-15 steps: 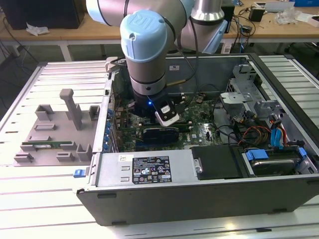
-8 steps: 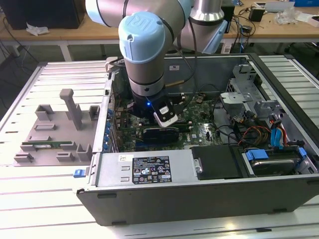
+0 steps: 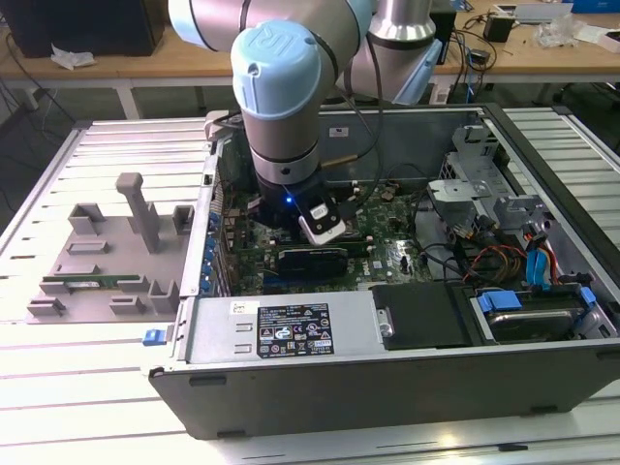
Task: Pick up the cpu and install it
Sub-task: 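Install the second cpu locking lever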
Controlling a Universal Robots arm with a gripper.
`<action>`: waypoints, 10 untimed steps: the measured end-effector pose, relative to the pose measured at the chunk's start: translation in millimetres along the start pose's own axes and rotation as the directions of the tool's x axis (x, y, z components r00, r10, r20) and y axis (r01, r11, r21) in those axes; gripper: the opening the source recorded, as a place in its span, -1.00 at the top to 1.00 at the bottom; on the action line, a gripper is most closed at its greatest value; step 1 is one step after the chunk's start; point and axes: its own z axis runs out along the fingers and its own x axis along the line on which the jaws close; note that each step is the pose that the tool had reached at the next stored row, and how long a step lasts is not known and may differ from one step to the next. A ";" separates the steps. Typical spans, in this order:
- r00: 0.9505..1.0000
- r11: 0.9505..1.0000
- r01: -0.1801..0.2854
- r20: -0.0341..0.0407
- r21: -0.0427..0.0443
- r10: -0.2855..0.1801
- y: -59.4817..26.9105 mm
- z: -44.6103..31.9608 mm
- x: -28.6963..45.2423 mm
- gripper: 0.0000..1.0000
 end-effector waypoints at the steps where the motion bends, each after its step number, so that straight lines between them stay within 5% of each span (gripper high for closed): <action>1: 1.000 1.000 0.000 0.000 0.001 0.000 0.4 0.2 -0.5 0.79; 6: 1.000 1.000 0.001 0.000 0.010 -0.001 2.4 -2.5 -1.5 0.79; 10: 1.000 0.999 0.002 0.000 0.041 -0.002 7.5 -18.5 -2.1 0.79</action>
